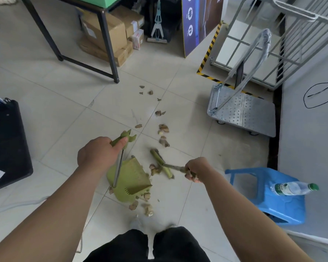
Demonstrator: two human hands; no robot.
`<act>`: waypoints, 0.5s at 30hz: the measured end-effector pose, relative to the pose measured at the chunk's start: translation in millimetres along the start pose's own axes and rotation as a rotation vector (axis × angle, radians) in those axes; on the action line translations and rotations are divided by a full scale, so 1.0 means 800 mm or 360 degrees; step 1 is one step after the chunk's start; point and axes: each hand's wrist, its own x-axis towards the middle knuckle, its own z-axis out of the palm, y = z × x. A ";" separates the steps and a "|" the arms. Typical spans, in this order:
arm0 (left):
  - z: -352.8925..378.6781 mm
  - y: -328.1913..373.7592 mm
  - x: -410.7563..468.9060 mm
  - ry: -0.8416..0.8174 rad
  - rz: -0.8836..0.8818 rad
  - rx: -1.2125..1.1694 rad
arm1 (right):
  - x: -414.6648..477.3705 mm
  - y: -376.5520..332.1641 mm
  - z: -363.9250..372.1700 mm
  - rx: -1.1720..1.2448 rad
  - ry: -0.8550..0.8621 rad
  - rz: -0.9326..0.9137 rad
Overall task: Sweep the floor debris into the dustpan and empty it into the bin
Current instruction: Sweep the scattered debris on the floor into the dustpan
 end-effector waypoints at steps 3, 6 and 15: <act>-0.003 -0.010 0.006 -0.0008 -0.0039 -0.0005 | -0.015 -0.017 -0.025 -0.0003 -0.0023 -0.0005; -0.004 -0.010 0.014 -0.0008 -0.0046 -0.0013 | -0.026 -0.033 -0.060 0.0022 0.0056 -0.0105; 0.008 0.027 0.041 0.0001 -0.0262 -0.0017 | 0.046 -0.137 -0.132 -0.0121 0.0173 -0.0342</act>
